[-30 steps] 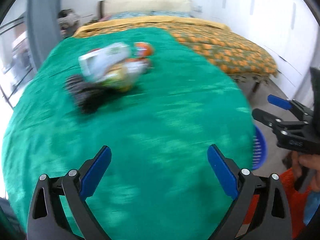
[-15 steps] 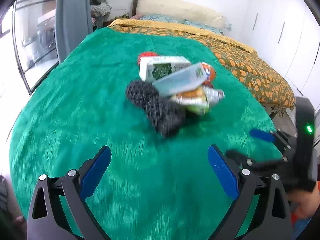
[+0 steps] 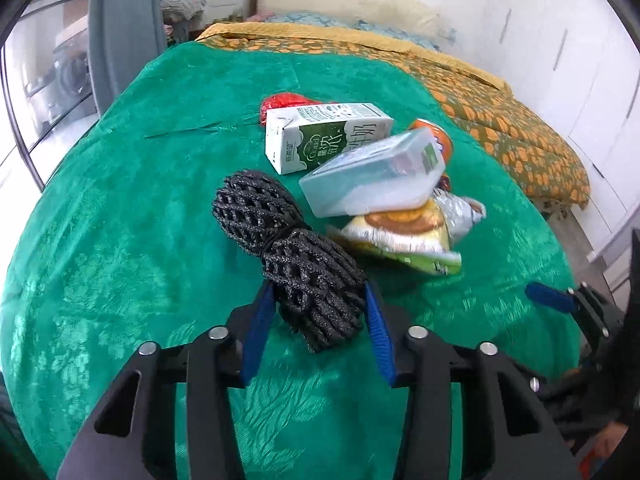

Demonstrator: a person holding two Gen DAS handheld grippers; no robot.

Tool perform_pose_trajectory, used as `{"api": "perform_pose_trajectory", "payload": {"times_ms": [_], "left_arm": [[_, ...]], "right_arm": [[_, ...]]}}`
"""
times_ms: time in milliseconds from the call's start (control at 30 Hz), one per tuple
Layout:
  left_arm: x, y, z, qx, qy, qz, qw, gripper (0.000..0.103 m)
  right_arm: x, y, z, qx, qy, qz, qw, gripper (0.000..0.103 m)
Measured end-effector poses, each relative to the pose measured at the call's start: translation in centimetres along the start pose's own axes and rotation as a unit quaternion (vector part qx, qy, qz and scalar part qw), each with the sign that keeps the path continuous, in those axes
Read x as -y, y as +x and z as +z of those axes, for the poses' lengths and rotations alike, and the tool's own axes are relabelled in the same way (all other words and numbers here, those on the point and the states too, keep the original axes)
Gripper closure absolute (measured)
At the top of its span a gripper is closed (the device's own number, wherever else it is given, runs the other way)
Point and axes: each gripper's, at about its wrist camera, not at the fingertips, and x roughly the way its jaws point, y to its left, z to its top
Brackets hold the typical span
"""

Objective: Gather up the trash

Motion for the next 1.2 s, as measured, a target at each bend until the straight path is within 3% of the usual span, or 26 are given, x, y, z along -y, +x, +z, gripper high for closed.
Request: {"api": "perform_pose_trajectory", "payload": {"times_ms": [200, 367, 533, 667, 967, 1200], "left_arm": [[-2.4, -3.4, -1.8, -0.042, 0.048, -0.041, 0.9971, 0.059], [-4.3, -4.5, -3.8, -0.055, 0.078, -0.024, 0.9951, 0.052], [-4.8, -5.0, -4.4, -0.025, 0.056, -0.015, 0.9980, 0.011], [-3.9, -4.4, -3.7, -0.008, 0.028, -0.015, 0.9995, 0.008], [-4.9, -1.3, -3.4, -0.019, -0.016, 0.072, 0.9971, 0.007], [-6.6, -1.4, -4.2, -0.027, -0.024, 0.067, 0.9971, 0.007]], "right_arm": [[0.2, 0.0, 0.0, 0.001, 0.001, 0.002, 1.000, 0.012], [0.2, -0.1, 0.0, 0.000, 0.001, 0.002, 1.000, 0.012], [0.1, -0.1, 0.1, 0.000, 0.001, 0.000, 1.000, 0.012], [0.1, -0.1, 0.1, 0.000, 0.001, 0.000, 1.000, 0.012], [0.1, -0.1, 0.1, 0.000, 0.001, 0.000, 1.000, 0.012], [0.2, 0.0, 1.1, -0.001, 0.000, 0.021, 1.000, 0.012]]}}
